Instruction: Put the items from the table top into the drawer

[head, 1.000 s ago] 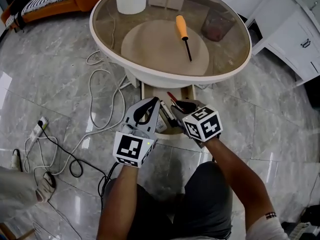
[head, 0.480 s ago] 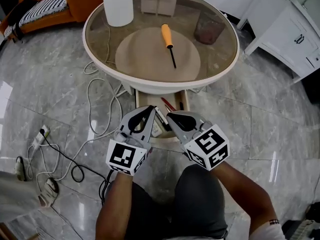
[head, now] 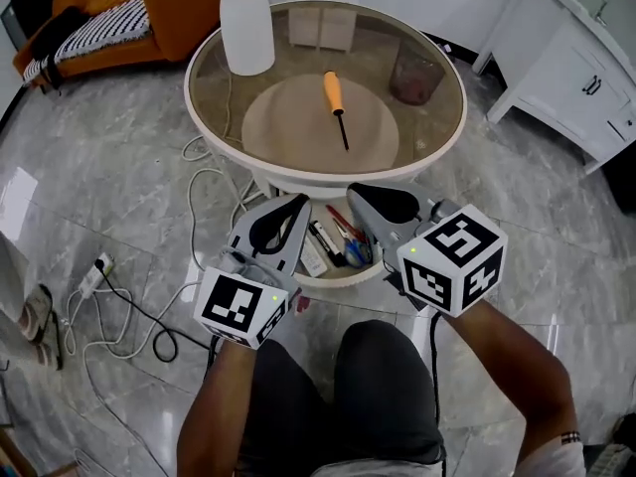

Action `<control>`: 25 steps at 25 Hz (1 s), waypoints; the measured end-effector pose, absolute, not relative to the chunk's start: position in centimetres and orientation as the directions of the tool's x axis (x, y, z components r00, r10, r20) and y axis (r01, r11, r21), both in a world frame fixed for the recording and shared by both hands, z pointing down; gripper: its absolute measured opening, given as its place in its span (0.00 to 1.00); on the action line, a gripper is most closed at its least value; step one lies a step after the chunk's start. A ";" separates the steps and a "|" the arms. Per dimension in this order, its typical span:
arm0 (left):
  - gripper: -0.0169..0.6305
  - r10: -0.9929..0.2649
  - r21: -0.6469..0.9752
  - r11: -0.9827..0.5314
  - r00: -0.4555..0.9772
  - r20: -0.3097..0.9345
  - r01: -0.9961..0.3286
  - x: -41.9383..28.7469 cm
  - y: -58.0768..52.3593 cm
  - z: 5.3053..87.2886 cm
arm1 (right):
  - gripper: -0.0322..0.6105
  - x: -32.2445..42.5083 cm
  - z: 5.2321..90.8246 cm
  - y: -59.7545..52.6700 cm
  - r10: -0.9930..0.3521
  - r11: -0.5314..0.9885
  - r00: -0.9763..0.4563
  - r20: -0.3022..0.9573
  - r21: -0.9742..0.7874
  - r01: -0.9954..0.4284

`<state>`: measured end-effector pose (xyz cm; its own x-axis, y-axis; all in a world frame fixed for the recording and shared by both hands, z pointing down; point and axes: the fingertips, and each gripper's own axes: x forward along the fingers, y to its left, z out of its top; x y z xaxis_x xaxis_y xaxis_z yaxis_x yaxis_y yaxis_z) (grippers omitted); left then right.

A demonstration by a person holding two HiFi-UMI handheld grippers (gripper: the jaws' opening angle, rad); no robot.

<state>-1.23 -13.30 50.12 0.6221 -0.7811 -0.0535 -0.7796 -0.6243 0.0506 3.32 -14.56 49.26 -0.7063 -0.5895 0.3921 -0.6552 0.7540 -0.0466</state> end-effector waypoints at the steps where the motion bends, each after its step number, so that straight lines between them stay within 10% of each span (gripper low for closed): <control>1: 0.03 -0.779 0.042 -0.626 0.624 -0.054 -0.778 -1.2 -13.5 49.7 | 0.05 3.3 48.8 -15.1 -0.591 0.749 -0.701 0.399 -0.053 -0.661; 25: 0.03 -0.756 0.065 -0.654 0.654 -0.030 -0.753 -2.4 -18.0 45.2 | 0.23 2.5 48.9 -27.8 -0.604 0.569 -0.440 0.664 -0.026 -0.822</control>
<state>-2.39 -18.02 45.18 0.6539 -0.7560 -0.0298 -0.7535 -0.6543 0.0646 2.50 -27.83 48.95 -0.4398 -0.6044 0.6643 -0.8216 0.5694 -0.0259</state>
